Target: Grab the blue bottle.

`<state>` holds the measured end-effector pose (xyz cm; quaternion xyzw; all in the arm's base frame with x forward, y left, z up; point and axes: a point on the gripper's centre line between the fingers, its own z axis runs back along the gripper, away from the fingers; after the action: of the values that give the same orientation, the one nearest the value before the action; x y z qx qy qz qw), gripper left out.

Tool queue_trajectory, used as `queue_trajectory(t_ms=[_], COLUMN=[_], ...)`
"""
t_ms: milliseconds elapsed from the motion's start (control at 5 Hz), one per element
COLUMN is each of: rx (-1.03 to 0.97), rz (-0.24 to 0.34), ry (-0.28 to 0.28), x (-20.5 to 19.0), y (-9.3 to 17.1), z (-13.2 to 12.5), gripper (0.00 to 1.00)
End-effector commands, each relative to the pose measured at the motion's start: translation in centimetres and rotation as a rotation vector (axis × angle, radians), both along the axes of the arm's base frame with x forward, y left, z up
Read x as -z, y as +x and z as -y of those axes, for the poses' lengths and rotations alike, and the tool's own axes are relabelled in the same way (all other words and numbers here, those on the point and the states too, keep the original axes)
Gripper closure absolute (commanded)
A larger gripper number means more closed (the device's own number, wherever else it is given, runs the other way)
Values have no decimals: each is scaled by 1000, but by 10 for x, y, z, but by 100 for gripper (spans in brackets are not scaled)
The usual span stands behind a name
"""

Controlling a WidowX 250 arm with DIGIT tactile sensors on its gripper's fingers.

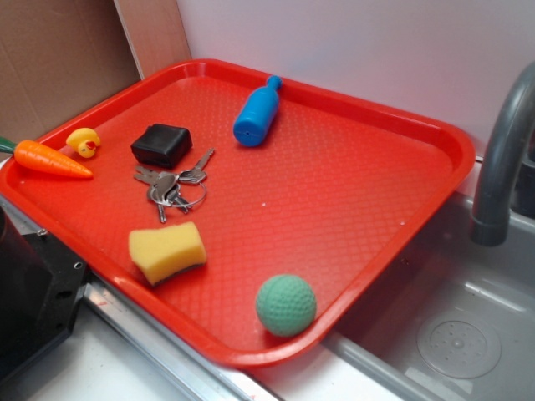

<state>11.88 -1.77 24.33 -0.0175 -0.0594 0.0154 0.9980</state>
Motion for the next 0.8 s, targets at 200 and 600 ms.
queue_trajectory(t_ms=[200, 600], rx=[-119, -386], rz=[-81, 0], ry=[160, 22], x=[50, 110], y=[41, 109], z=[-9, -14], gripper=[0, 0])
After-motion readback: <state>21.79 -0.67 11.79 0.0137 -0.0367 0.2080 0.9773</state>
